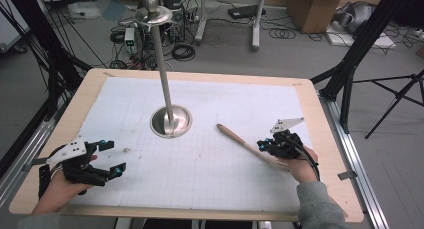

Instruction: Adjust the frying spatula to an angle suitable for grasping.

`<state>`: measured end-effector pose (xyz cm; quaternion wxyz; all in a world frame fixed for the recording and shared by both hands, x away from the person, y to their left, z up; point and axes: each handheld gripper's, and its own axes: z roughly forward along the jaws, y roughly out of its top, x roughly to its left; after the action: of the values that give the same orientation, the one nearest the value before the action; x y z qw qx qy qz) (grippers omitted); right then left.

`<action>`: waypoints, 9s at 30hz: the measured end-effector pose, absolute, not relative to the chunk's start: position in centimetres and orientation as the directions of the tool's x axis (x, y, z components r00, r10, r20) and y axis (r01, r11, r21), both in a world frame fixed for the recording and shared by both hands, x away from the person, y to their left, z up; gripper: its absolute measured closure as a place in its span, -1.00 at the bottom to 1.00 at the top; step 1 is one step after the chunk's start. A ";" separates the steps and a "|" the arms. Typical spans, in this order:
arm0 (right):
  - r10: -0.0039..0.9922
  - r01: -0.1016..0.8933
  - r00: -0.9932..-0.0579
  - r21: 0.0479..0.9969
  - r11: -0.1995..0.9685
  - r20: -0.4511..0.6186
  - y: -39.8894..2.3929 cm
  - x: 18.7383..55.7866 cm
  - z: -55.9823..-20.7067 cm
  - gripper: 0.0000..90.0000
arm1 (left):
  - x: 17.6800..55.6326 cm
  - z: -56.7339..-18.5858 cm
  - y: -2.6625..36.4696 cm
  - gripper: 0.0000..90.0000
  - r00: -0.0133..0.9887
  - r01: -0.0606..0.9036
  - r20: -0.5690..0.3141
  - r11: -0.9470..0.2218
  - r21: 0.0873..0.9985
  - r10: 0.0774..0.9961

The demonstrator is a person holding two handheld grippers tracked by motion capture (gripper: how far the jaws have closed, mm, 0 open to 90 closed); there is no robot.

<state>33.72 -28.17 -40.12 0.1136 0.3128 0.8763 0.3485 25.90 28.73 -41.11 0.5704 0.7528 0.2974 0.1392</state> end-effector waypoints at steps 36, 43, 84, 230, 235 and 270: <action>0.601 0.506 -0.799 0.554 0.661 0.012 -27.3 34.2 -42.3 1.00 | 26.0 -41.3 28.9 -0.87 0.779 0.299 -0.131 -0.179 0.937 0.613; 0.594 0.506 -0.804 0.567 0.649 0.037 -27.4 33.4 -42.5 1.00 | 26.0 -41.3 28.8 -0.87 0.780 0.298 -0.133 -0.177 0.938 0.611; 0.604 0.484 -0.793 0.689 0.539 0.085 -26.4 38.2 -43.7 1.00 | 25.8 -42.1 29.1 -0.87 0.767 0.327 -0.137 -0.198 0.924 0.627; 0.449 0.350 -0.891 0.724 0.594 0.063 -28.1 33.5 -39.3 -0.40 | 25.9 -42.6 29.5 -0.87 0.759 0.343 -0.154 -0.187 0.920 0.633; 0.410 0.333 -0.909 0.721 0.607 0.075 -27.9 33.8 -39.2 -0.42 | 25.9 -42.7 29.6 -0.87 0.758 0.346 -0.154 -0.190 0.919 0.634; 0.328 0.305 -0.942 0.609 0.732 0.077 -26.7 35.4 -41.1 -0.49 | 25.8 -43.0 29.8 -0.87 0.754 0.356 -0.160 -0.191 0.915 0.637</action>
<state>35.45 -26.69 -41.14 0.0176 0.1701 0.9304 0.3241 25.82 29.82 -43.00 0.5459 0.7609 0.3262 0.1289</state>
